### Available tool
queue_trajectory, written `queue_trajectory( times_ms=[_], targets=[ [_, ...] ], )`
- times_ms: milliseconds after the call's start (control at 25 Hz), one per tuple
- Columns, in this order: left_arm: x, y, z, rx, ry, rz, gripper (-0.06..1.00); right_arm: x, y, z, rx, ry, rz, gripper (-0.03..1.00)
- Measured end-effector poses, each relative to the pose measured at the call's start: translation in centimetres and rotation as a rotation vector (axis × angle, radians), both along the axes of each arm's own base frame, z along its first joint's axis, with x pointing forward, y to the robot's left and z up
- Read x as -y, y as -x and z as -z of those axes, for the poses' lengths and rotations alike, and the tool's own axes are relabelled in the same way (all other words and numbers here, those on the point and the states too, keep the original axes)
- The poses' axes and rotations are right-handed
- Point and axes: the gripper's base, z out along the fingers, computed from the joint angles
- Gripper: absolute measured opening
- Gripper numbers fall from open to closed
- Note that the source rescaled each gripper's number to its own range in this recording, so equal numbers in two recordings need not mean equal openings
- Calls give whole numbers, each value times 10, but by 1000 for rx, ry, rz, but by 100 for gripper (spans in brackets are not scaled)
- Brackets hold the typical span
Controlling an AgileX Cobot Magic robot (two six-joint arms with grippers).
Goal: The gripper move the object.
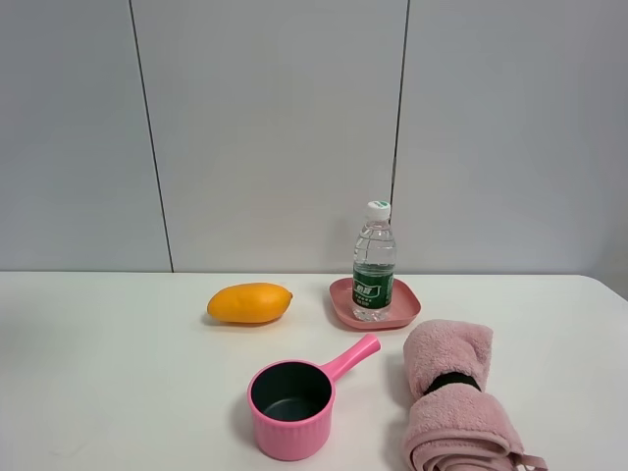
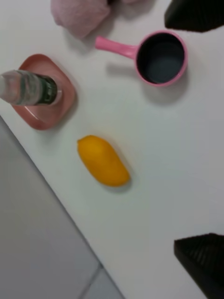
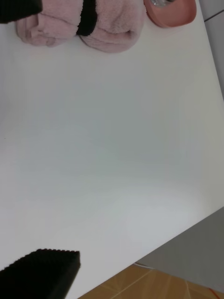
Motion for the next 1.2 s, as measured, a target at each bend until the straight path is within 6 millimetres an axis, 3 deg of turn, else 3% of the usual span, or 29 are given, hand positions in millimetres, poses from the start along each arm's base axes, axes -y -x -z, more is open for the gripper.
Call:
queue_trajectory(
  times_ms=[320,520,880,1200],
  targets=[
    [-74,53,32,-63,60,-220,77,0,0,0,0,0,0,100],
    [-103,95,64,-107,144,-347,77,0,0,0,0,0,0,100],
    [-120,163,120,-52,279,-550,77,0,0,0,0,0,0,100],
    [-117,187,153,107,230,-597,76,0,0,0,0,0,0,100]
  ],
)
